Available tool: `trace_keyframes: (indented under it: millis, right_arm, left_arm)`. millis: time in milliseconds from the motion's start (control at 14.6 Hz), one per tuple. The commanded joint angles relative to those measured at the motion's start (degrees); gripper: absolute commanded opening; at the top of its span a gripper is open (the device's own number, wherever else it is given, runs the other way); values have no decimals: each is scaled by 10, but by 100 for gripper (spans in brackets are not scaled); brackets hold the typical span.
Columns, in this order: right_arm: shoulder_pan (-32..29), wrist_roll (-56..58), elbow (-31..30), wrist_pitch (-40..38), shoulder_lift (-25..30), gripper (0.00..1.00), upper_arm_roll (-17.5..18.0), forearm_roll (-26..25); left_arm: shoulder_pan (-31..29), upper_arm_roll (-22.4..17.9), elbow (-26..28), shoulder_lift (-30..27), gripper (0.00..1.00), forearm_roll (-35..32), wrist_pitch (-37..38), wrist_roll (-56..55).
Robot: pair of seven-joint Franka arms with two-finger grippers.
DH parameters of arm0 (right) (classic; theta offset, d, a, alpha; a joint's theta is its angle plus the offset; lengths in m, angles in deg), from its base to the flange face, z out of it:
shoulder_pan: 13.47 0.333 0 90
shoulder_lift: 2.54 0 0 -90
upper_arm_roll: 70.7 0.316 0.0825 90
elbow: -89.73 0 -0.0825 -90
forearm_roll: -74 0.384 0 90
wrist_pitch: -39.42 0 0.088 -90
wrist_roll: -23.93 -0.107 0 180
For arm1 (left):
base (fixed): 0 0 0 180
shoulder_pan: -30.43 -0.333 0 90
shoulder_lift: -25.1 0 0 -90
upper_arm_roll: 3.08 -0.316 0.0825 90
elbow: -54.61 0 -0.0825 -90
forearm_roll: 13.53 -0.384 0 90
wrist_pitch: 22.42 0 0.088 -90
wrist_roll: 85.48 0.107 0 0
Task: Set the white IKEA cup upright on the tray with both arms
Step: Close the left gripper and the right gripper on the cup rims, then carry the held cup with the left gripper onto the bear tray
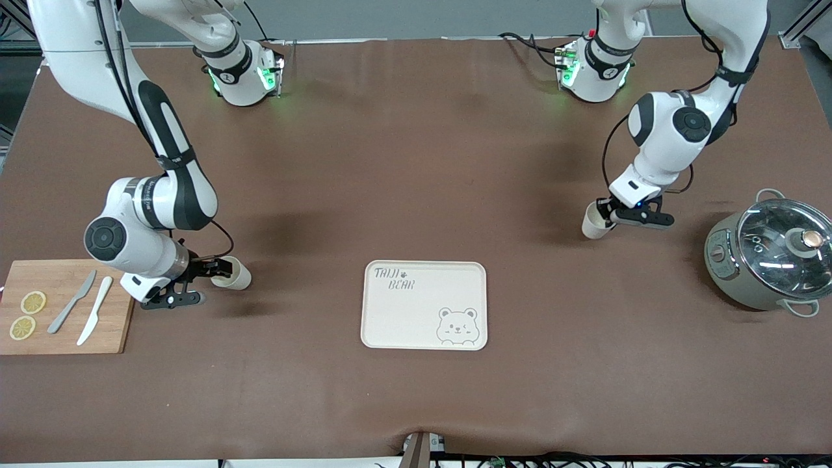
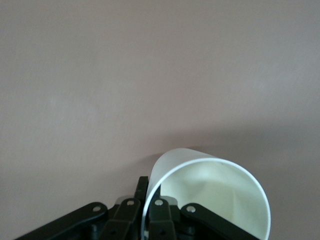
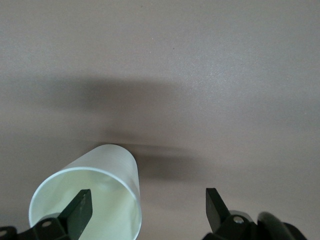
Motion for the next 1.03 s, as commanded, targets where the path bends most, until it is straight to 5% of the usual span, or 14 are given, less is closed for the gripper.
trace_keyframes:
  millis: [0,411,684,958]
  right_arm:
    - [-4,7,-15,20,1,100,2,-3]
    - [-4,7,-15,21,-3,100,2,-2]
    - [-2,6,-14,20,-3,100,2,0]
    - [-2,5,-14,19,-3,77,3,2]
  left_arm:
    - [42,4,-103,44,0,8,71,-59]
    - [138,1,-368,113,0,4,336,-211]
    - [177,1,-472,172,0,-26,370,-280]
    - [211,0,-557,239,0,-32,371,-332]
